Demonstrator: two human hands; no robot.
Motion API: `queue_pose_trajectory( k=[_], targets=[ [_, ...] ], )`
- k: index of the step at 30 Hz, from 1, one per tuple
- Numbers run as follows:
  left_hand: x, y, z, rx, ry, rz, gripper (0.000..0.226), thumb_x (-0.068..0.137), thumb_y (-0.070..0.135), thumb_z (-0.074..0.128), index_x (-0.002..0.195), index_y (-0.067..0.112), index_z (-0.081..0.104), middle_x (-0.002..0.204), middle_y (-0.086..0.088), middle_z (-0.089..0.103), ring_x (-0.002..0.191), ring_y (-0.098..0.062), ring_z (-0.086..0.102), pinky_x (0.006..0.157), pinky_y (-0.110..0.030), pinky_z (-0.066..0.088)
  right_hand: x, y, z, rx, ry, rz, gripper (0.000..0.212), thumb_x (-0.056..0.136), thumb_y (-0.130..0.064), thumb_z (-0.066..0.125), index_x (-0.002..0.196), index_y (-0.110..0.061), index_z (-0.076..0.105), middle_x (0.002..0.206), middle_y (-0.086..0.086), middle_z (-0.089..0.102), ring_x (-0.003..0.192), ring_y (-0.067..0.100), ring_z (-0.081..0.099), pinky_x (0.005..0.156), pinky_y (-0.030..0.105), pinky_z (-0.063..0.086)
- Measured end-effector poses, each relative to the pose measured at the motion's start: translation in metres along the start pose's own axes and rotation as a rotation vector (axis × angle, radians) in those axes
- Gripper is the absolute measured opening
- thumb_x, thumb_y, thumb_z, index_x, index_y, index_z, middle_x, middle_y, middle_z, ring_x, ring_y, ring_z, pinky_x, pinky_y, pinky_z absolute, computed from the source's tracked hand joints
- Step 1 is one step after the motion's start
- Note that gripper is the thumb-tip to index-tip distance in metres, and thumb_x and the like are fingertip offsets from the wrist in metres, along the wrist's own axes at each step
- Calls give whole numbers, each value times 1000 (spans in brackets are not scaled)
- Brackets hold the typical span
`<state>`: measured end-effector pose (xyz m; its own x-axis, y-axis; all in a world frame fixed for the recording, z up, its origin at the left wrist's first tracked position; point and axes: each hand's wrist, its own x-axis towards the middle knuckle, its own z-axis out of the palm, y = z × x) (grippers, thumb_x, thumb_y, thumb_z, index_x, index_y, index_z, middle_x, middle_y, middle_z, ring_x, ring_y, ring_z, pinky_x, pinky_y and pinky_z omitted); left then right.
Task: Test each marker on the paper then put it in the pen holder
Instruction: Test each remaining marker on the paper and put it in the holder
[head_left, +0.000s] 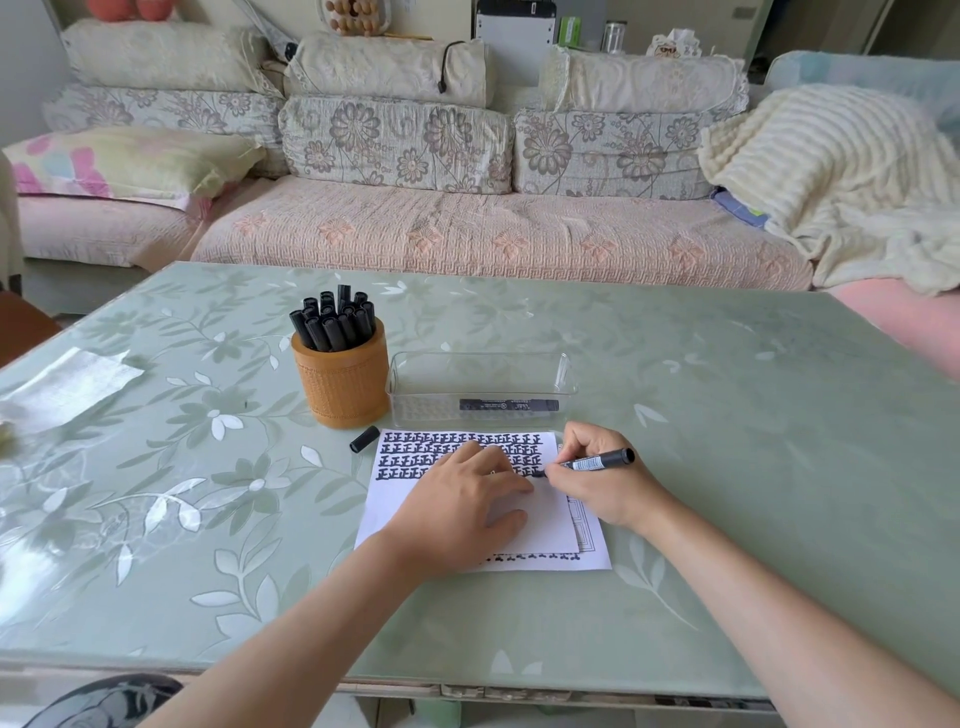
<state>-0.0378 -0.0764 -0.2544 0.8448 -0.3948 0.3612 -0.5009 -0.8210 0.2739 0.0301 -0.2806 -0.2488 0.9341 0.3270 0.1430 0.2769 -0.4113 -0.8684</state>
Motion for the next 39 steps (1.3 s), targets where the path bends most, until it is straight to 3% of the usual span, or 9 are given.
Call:
queue_pose_trajectory(
  k=[7,14,17,20,24,28,33,36,39],
  targets=[
    [-1,-4,1,-21,16,47,32,88,43,56,114,29,68,102,9,55,90,-15,46,78,-24,37,1,-6,-4,254,47,88,19,70,-7,62,63,-14,46,54,7,46,46,18,38,47,26,30],
    [-5,-15,-12,-49,39,44,28,90,35,53,114,26,66,98,9,61,92,-15,53,77,-32,48,3,-37,9,149,13,-54,20,85,-1,68,84,-21,69,60,-12,60,50,9,49,52,22,40],
    [-7,-32,-23,59,160,-74,31,89,38,47,107,24,68,95,9,64,88,-16,55,70,-35,52,4,-56,17,205,-48,-66,27,93,-2,59,99,-25,73,69,-5,68,51,13,49,54,25,43],
    [-12,-55,-36,204,222,-264,27,90,32,53,108,21,68,101,4,64,93,-21,56,78,-40,52,7,-68,23,231,-156,-72,37,97,4,47,117,-20,67,88,10,72,55,20,48,53,22,41],
    [-25,-76,-47,356,141,-509,30,89,33,57,115,19,62,111,-1,59,105,-25,52,88,-39,44,13,-78,33,235,-279,-13,53,96,13,31,134,-14,56,97,8,68,61,19,56,47,24,36],
    [-32,-87,-47,319,92,-593,29,95,36,48,113,18,62,109,-2,57,105,-25,50,80,-38,45,18,-86,40,242,-307,32,46,101,4,29,118,-19,65,95,5,61,70,26,60,52,25,46],
    [-35,-90,-55,242,100,-594,23,94,25,57,116,20,63,104,-1,61,101,-26,53,65,-35,44,18,-93,44,97,-221,-1,29,93,8,39,84,-14,55,70,1,54,45,9,50,49,28,38],
    [-36,-94,-63,190,60,-666,26,92,28,62,115,16,61,106,-3,64,102,-25,56,70,-36,47,20,-88,47,-1,-161,-57,25,89,-2,59,86,-25,50,81,-4,52,55,8,46,55,23,42],
    [-38,-95,-70,127,41,-667,20,91,27,64,108,17,67,100,-4,62,97,-25,57,69,-33,44,22,-84,51,-91,-128,-69,28,84,-8,70,99,-29,60,89,-12,57,63,-5,50,68,12,42]
  ],
)
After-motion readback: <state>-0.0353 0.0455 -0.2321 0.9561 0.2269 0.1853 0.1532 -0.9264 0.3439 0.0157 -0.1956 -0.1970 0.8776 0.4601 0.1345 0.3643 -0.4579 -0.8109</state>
